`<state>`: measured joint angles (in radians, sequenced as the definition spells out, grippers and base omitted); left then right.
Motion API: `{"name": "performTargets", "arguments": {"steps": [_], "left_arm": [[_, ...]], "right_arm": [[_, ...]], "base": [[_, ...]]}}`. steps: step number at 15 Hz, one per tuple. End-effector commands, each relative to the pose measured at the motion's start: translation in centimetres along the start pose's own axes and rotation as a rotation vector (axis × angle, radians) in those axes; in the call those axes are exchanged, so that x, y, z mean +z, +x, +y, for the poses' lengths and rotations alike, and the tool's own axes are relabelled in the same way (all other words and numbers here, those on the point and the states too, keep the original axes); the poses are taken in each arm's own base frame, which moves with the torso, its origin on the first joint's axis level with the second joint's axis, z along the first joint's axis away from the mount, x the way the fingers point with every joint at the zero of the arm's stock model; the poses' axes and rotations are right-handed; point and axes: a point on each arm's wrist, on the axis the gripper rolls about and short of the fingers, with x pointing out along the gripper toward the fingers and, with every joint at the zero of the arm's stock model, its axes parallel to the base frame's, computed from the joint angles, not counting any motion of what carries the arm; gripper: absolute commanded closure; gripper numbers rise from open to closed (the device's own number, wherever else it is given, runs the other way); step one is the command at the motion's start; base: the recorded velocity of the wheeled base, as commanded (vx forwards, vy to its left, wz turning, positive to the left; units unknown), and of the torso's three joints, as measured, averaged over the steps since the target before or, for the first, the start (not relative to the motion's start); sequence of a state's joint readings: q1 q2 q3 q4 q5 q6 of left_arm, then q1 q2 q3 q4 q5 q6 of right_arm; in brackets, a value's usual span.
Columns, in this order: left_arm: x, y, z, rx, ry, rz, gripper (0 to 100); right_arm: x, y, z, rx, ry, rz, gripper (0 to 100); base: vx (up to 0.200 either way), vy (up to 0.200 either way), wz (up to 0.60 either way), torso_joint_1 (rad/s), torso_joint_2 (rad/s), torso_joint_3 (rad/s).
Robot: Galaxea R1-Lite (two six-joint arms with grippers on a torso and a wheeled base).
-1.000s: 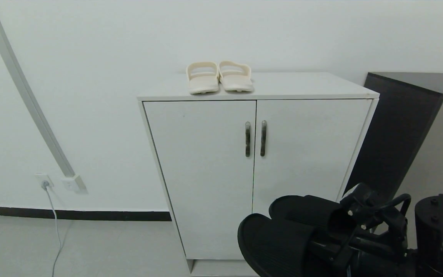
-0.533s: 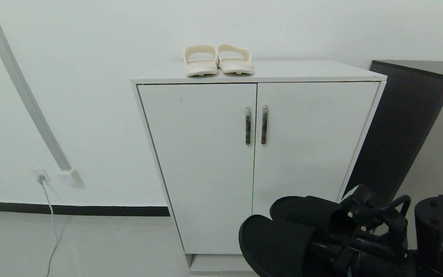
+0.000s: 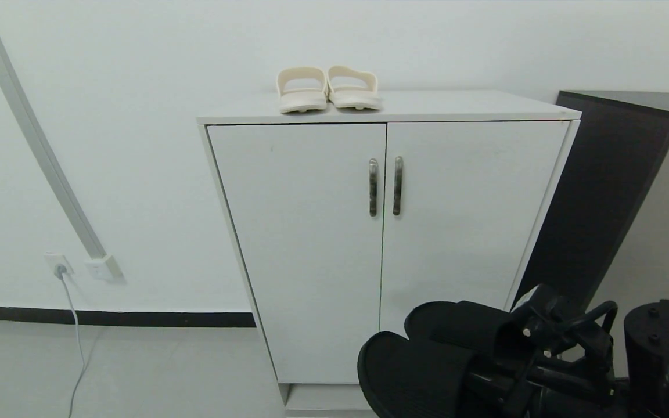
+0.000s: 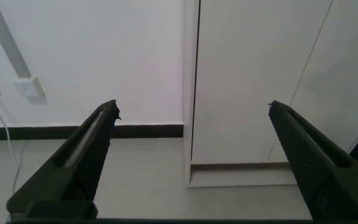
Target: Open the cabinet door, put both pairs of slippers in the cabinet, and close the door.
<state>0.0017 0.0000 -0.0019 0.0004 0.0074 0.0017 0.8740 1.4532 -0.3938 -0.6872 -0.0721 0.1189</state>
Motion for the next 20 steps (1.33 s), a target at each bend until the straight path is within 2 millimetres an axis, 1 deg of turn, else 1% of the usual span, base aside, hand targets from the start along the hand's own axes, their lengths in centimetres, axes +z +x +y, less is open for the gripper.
{"name": "performTargets", "arguments": {"steps": [1, 6, 8, 11, 12, 14, 15, 16, 18, 20], "left_arm": [[0.0, 0.0, 0.0, -0.001, 0.000, 0.001, 0], [0.0, 0.1, 0.0, -0.005, 0.006, 0.012, 0], [0.1, 0.4, 0.0, 0.000, 0.009, 0.060, 0], [0.3, 0.5, 0.0, -0.006, 0.089, 0.070, 0], [0.7, 0.9, 0.0, -0.013, 0.094, 0.102, 0], [5.3, 1.8, -0.1, -0.043, 0.068, 0.086, 0], [6.1, 2.1, -0.1, -0.060, 0.066, 0.084, 0], [8.1, 3.4, -0.4, -0.175, 0.064, 0.119, 0], [10.0, 5.9, -0.7, -0.309, 0.032, 0.196, 0], [11.5, 8.6, -0.9, -0.386, 0.015, 0.237, 0]], "right_arm": [[0.0, -0.1, 0.0, 0.002, 0.000, -0.002, 100], [-0.2, 0.1, 0.3, 0.014, -0.007, 0.008, 100], [-0.3, 0.1, 0.3, 0.017, -0.025, 0.010, 100], [-0.5, 0.0, 0.3, 0.016, -0.026, 0.014, 100], [-0.4, 0.0, 0.3, 0.017, -0.026, 0.010, 100], [-0.4, 0.0, 0.3, 0.017, -0.026, 0.007, 100], [-0.4, 0.0, 0.3, 0.017, -0.026, 0.008, 100], [-0.4, 0.1, 0.3, 0.017, -0.026, 0.010, 100], [-0.4, 0.1, 0.3, 0.017, -0.026, 0.007, 100], [-0.4, 0.1, 0.3, 0.017, -0.026, 0.005, 100]], "base": [[0.000, 0.000, 0.00, 0.000, 0.00, 0.000], [0.000, 0.000, 0.00, 0.000, 0.00, 0.000], [0.000, 0.000, 0.00, 0.000, 0.00, 0.000], [0.000, 0.000, 0.00, 0.000, 0.00, 0.000], [0.000, 0.000, 0.00, 0.000, 0.00, 0.000], [0.000, 0.000, 0.00, 0.000, 0.00, 0.000], [0.000, 0.000, 0.00, 0.000, 0.00, 0.000], [0.000, 0.000, 0.00, 0.000, 0.00, 0.000], [0.000, 0.000, 0.00, 0.000, 0.00, 0.000], [0.000, 0.000, 0.00, 0.000, 0.00, 0.000]]}}
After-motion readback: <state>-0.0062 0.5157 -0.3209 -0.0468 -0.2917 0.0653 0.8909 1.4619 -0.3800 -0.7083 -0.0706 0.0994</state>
